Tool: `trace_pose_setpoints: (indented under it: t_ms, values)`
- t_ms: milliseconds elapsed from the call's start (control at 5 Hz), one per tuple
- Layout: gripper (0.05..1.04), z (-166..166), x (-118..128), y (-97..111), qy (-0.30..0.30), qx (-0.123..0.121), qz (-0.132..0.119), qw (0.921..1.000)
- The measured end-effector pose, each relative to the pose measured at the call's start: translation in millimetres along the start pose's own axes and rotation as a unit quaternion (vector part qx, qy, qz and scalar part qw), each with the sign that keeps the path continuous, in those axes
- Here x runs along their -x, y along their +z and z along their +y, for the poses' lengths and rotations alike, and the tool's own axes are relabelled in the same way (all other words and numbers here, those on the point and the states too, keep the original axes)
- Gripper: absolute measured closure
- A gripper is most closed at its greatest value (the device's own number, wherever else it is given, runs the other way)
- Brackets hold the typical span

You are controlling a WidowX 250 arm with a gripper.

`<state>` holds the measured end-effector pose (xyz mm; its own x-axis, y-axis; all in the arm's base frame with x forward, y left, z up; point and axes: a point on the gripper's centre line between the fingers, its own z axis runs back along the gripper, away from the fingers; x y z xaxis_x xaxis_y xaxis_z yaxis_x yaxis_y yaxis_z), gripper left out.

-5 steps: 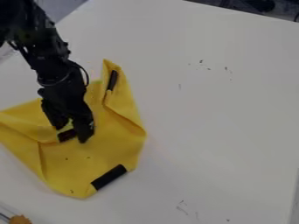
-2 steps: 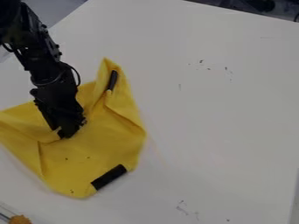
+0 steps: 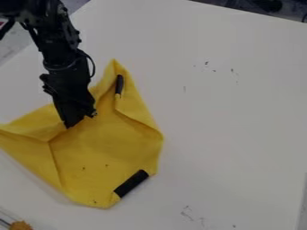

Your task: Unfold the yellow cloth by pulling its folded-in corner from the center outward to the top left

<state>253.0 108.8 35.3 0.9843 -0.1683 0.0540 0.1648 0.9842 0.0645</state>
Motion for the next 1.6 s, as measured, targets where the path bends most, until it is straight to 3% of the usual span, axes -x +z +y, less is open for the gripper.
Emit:
trace_pose_setpoints:
  t_ms: [200, 400, 800, 1200, 1400, 1600]
  values:
    - [1.012, 23, -26, 20, -0.041, -0.026, -0.016, 0.9987]
    - [1.012, 60, -41, 14, -0.055, -0.027, -0.019, 0.9980]
    - [1.013, 119, -52, -30, -0.052, 0.014, -0.008, 0.9985]
    - [0.985, 146, -64, -39, -0.061, 0.004, -0.008, 0.9981]
    - [0.824, 153, -69, -40, -0.070, -0.002, -0.007, 0.9975]
    - [0.521, 159, -72, -40, -0.077, -0.002, -0.004, 0.9970]
